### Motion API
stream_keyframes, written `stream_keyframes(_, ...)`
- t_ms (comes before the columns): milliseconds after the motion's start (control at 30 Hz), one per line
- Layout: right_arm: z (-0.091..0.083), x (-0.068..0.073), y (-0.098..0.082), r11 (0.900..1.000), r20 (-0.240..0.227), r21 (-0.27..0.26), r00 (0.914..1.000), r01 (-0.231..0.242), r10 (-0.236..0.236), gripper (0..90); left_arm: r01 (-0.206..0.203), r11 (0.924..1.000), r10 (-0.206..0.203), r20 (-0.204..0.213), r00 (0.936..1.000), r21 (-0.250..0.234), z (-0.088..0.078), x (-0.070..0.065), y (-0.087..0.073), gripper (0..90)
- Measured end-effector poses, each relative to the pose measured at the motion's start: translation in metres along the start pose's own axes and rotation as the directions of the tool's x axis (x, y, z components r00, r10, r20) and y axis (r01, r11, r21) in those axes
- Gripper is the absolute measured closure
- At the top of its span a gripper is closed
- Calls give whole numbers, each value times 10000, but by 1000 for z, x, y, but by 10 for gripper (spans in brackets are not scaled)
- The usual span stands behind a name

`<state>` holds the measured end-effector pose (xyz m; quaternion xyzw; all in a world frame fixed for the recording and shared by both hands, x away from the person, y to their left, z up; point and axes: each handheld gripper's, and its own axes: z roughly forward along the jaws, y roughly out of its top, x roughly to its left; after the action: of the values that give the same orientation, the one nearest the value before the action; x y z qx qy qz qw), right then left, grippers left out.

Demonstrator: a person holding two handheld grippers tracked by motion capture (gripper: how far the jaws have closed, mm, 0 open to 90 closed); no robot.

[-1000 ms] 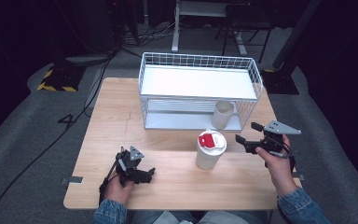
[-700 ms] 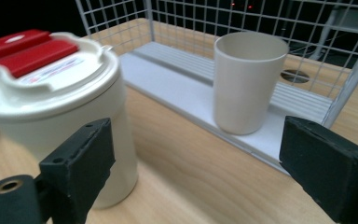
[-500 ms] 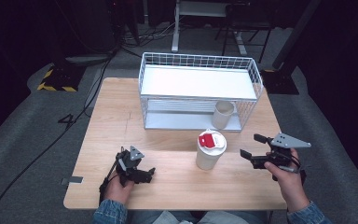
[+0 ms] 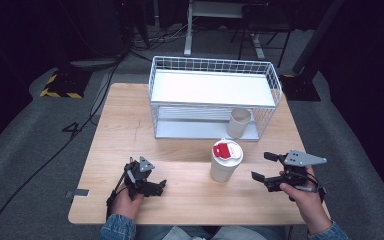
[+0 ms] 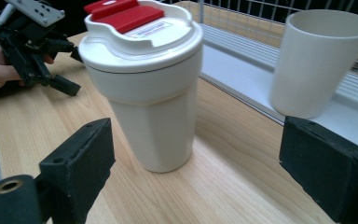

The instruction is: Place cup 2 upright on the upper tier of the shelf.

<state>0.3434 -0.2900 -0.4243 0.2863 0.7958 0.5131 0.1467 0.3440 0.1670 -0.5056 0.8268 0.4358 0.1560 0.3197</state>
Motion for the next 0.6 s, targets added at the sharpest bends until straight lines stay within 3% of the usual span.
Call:
stream_keyframes(167,16,3,-3,9999,-654,38,9977,154,-151,98,38,10000,-38,1,10000,10,-1,-1,-1,0)
stream_keyframes(600,41,3,-2,9992,-1081,268,9938,291,-261,98,-1,10000,1,34,10000,33,-4,-3,-4,0)
